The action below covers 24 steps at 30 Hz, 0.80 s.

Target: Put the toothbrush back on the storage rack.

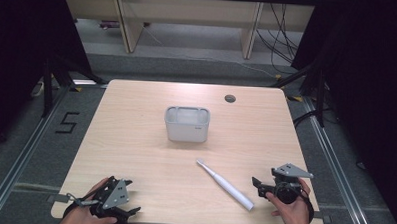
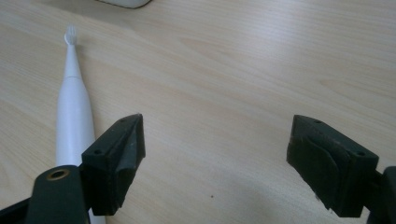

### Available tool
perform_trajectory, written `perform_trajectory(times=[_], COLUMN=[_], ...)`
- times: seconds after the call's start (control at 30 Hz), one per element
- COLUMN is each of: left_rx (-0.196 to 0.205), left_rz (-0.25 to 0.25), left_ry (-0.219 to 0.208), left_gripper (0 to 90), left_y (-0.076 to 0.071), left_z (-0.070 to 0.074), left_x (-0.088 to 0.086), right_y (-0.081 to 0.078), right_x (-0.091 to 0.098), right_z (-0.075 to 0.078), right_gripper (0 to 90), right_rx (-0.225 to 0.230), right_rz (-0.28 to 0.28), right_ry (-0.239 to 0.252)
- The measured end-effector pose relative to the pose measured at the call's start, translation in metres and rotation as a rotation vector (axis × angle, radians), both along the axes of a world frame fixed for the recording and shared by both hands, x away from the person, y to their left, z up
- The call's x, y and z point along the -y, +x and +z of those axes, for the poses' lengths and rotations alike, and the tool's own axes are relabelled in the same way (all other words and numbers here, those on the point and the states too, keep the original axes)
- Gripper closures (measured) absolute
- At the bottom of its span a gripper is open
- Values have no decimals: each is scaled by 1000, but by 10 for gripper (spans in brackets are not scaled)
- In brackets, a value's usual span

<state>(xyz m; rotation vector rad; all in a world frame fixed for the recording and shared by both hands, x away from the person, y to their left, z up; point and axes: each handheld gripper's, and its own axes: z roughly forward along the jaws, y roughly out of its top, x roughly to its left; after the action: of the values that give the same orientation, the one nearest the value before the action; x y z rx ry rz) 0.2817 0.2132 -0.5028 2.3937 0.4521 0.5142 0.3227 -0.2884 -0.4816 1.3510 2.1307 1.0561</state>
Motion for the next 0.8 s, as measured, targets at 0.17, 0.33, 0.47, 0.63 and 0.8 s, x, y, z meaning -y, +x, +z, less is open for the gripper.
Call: perform_trajectory(times=[0.17,0.33,0.47,0.63,0.8], left_rx=[4,10,11,-4,-3], left_rz=[-9,5,6,-7,-2], left_ry=[25,27,29,24,18], left_gripper=[154,154,154,154,154], left_y=[1,1,1,1,2], left_z=[1,0,0,0,-1], left_x=[-1,0,0,-1,-1], right_y=[0,4,5,6,8], right_x=[-4,-10,-15,-20,-25], right_z=[2,4,7,10,16], right_gripper=[207,213,210,200,239], right_rx=[-23,-37,-60,-62,-50], right_rz=[23,86,103,118,154], right_ry=[-19,2,8,4,-46])
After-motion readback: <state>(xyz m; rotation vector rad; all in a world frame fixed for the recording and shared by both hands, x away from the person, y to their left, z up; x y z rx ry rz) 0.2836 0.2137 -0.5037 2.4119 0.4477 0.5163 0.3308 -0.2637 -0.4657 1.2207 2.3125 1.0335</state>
